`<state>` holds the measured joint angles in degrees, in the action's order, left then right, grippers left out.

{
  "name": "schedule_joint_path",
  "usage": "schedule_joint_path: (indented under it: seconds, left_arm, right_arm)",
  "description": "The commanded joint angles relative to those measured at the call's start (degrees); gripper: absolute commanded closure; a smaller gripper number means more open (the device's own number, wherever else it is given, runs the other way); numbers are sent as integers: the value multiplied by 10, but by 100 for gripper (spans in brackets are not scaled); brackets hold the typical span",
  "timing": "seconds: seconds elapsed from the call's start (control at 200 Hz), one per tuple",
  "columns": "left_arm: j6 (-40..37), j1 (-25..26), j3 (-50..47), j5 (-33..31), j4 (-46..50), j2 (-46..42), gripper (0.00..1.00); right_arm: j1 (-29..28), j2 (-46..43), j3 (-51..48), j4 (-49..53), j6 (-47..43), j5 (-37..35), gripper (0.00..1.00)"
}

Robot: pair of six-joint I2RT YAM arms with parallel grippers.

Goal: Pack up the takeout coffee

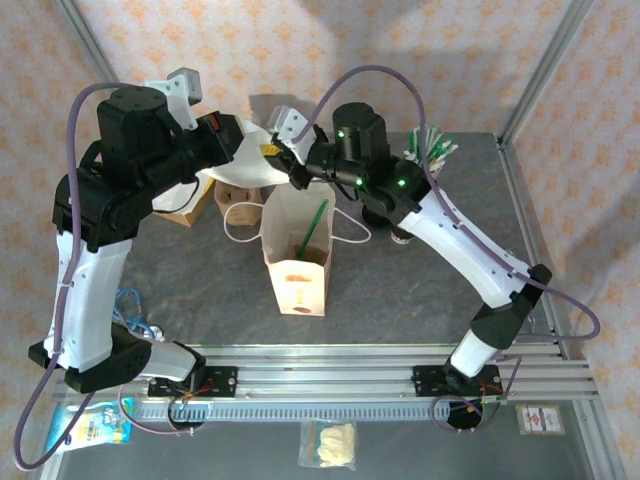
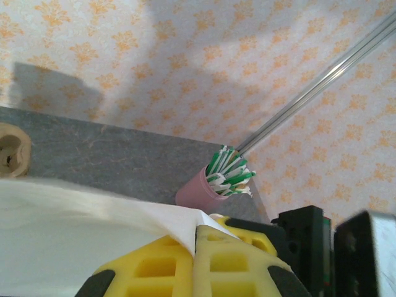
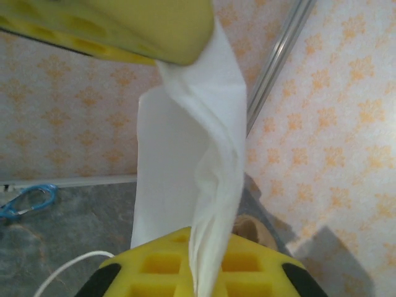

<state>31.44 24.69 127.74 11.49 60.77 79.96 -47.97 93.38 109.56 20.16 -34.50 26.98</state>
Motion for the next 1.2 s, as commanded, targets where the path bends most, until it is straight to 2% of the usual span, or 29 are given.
schedule_joint_path:
  seconds: [0.0, 0.085, 0.16, 0.22, 0.3, 0.39, 0.485, 0.596, 0.766, 0.906, 1.006, 1.191]
  left_arm:
    - [3, 7, -6, -10, -39, -14, 100]
    - [6, 8, -14, -17, -54, -18, 100]
    - [12, 8, -31, -29, -78, -33, 77]
    - [12, 7, -44, -43, -98, -50, 65]
    - [8, 8, -63, -79, -127, -81, 44]
    - [-2, 8, -94, -113, -163, -124, 35]
    - [-20, 8, -114, -114, -177, -150, 31]
    - [-29, 8, -117, -68, -155, -149, 26]
    - [-6, 8, -128, -12, -104, -132, 25]
    - [-4, 8, -167, 50, -123, -133, 28]
    - [-63, 19, -186, 84, -133, -136, 26]
    - [-229, 34, -180, 61, -87, -142, 20]
  right_arm:
    - [-4, -45, -23, -16, -5, 0, 100]
    - [-4, -65, -46, -28, -3, -9, 100]
    - [-5, -81, -59, -33, 16, -39, 100]
    - [-5, -90, -57, -23, 48, -73, 100]
    - [-5, -102, -44, 8, 93, -108, 100]
    - [-4, -121, -34, 48, 148, -130, 100]
    - [-5, -150, -41, 72, 222, -156, 100]
    - [-5, -181, -59, 88, 305, -179, 100]
    - [-5, -208, -65, 98, 394, -185, 100]
    - [-4, -205, -72, 95, 444, -168, 100]
    - [-5, -200, -70, 82, 482, -155, 100]
    - [-5, -190, -35, 98, 512, -169, 100]
